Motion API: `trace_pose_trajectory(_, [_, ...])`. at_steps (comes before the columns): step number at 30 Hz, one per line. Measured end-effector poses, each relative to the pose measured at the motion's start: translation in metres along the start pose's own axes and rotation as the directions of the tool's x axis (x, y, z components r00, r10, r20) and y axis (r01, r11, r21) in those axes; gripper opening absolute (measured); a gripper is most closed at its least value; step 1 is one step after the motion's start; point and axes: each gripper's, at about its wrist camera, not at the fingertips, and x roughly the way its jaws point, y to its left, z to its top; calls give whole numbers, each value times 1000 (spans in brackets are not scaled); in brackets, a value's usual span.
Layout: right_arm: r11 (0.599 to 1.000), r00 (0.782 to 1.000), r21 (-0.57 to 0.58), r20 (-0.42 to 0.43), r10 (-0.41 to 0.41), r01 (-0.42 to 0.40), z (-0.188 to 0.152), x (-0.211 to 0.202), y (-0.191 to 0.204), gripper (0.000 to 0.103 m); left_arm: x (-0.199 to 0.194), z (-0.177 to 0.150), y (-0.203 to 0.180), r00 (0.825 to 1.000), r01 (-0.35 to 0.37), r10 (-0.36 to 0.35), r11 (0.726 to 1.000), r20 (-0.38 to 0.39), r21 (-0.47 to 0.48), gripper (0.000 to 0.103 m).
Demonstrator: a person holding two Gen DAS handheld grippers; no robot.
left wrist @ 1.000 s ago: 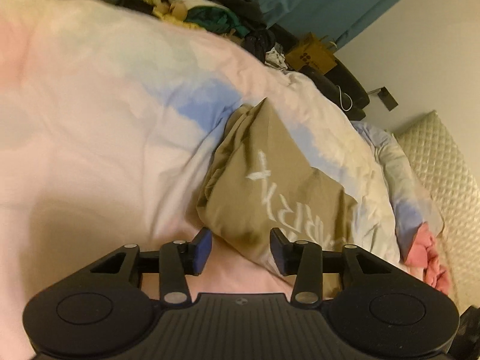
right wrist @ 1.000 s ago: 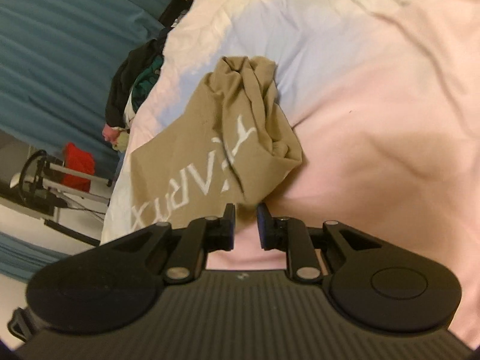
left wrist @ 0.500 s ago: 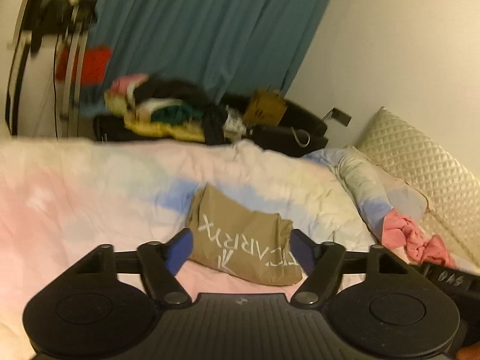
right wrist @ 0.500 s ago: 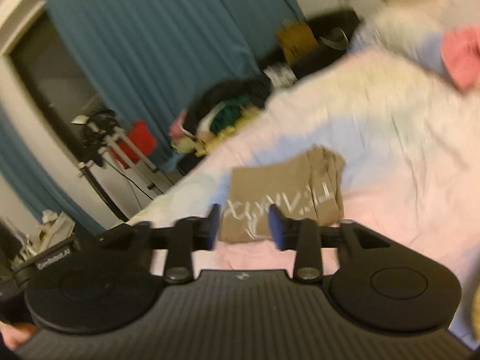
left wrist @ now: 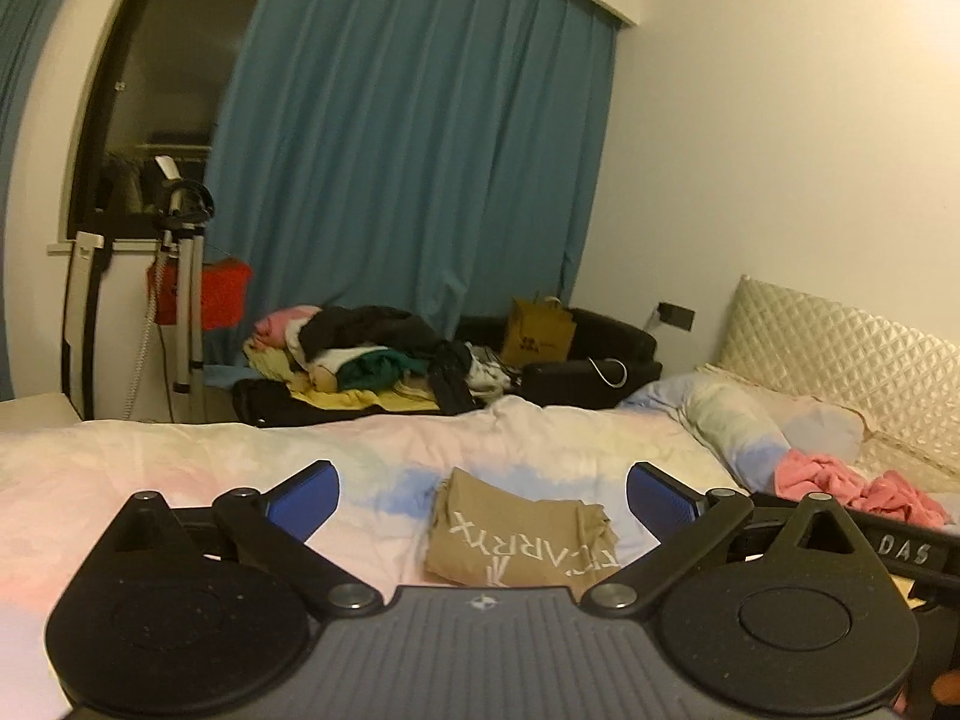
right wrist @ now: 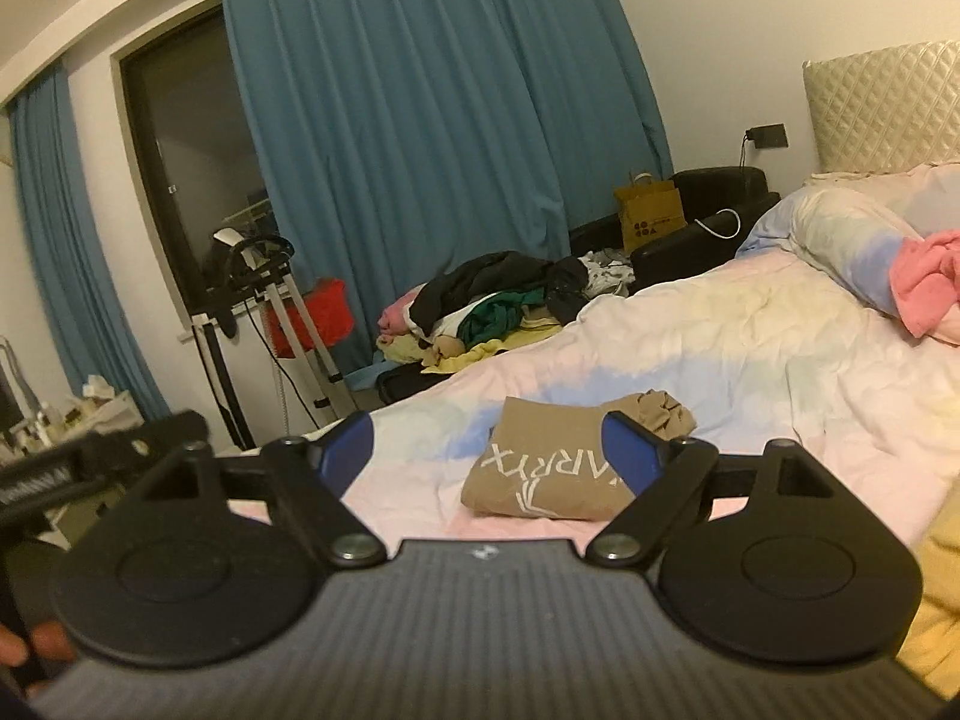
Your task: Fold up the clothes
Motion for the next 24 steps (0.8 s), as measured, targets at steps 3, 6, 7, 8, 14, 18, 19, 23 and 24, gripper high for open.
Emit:
trace_pose_trajectory(3, [999, 1000, -23, 10, -30, 30, -20, 5, 3, 85, -8, -14, 4, 1000, -11, 11, 1000, 5, 13, 103])
trace_pose_trajectory(6, [998, 999, -43, 6, -53, 53, -38, 16, 5, 85, -9, -29, 7, 999, -32, 31, 999, 7, 41, 103])
trace_pose_trajectory(7, [997, 998, -47, 3, -60, 60, -43, 18, 5, 85, -8, -34, 7, 999, -41, 40, 998, 7, 49, 103])
trace_pose_trajectory(8, [997, 998, -50, 2, -64, 64, -47, 21, 5, 85, -6, -39, 9, 999, -49, 49, 997, 5, 55, 103])
trace_pose_trajectory(14, [995, 997, -64, 2, -79, 79, -68, 38, 11, 85, 6, -59, 22, 997, -70, 71, 995, -21, 72, 103])
trace_pose_trajectory(18, [993, 996, -77, -11, -92, 91, -79, 48, 17, 85, 13, -61, 29, 996, -85, 87, 994, -28, 74, 103])
trace_pose_trajectory(19, [993, 996, -75, -18, -91, 90, -81, 51, 18, 85, 15, -63, 30, 996, -82, 85, 994, -36, 75, 103])
trace_pose_trajectory(23, [990, 993, -91, -17, -113, 111, -89, 55, 18, 85, 24, -74, 32, 994, -67, 73, 995, -79, 72, 103])
trace_pose_trajectory(24, [989, 993, -90, -18, -116, 114, -90, 56, 17, 85, 26, -77, 32, 994, -65, 71, 995, -86, 71, 103])
